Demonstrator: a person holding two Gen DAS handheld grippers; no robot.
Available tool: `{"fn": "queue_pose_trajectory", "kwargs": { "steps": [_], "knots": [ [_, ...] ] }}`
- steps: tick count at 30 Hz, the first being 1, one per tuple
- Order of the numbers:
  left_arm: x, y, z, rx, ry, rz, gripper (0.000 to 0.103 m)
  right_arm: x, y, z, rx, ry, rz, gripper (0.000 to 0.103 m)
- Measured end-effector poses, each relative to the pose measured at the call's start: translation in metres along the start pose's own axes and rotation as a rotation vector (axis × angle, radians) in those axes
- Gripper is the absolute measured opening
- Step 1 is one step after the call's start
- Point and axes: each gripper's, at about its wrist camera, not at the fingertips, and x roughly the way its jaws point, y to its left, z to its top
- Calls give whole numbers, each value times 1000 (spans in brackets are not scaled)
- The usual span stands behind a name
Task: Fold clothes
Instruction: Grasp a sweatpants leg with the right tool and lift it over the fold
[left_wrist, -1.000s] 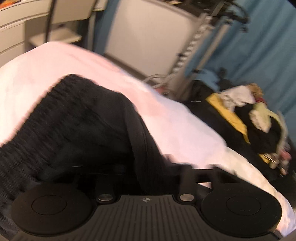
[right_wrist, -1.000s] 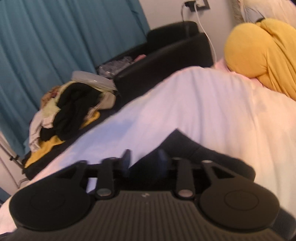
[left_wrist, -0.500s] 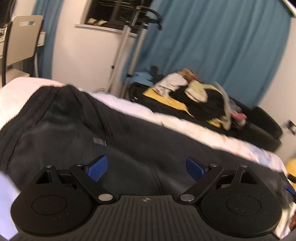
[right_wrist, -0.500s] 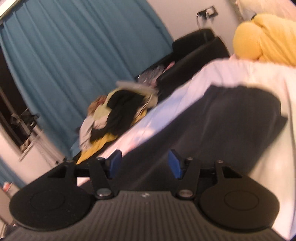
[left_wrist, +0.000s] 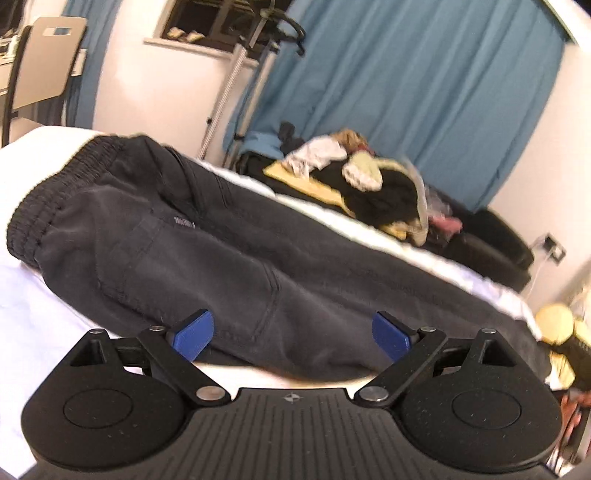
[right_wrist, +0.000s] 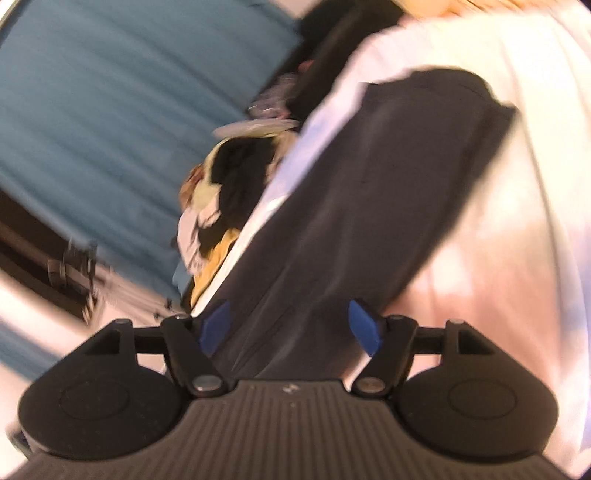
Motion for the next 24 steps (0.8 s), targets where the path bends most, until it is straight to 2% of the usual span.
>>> {"fn": "queue_pose_trajectory", "kwargs": {
  "steps": [2,5,9,12,17,20,22,24],
  "knots": [
    [5,-4,-5,29,22,9,95,0,-21,7,105,-24,14,80],
    [12,-11,-9,60,39,15,95,0,-51,16,217,-67,8,81],
    [23,-16,-11,67,46,-14,95,5,-85,25,299,-107,-21,81],
    [30,-21,-13,73,38,-38,95,14,-102,32,325,-123,5,80],
    [48,-37,-13,133,9,-64,95,35,-102,44,241,-163,9,81],
    [62,-49,-7,186,-34,-70,95,53,-98,50,203,-190,2,82],
    [72,-57,-5,222,-67,-75,95,61,-89,53,124,-221,6,82],
    [84,-64,-4,258,-93,-79,95,65,-78,53,19,-249,54,82]
  ]
}}
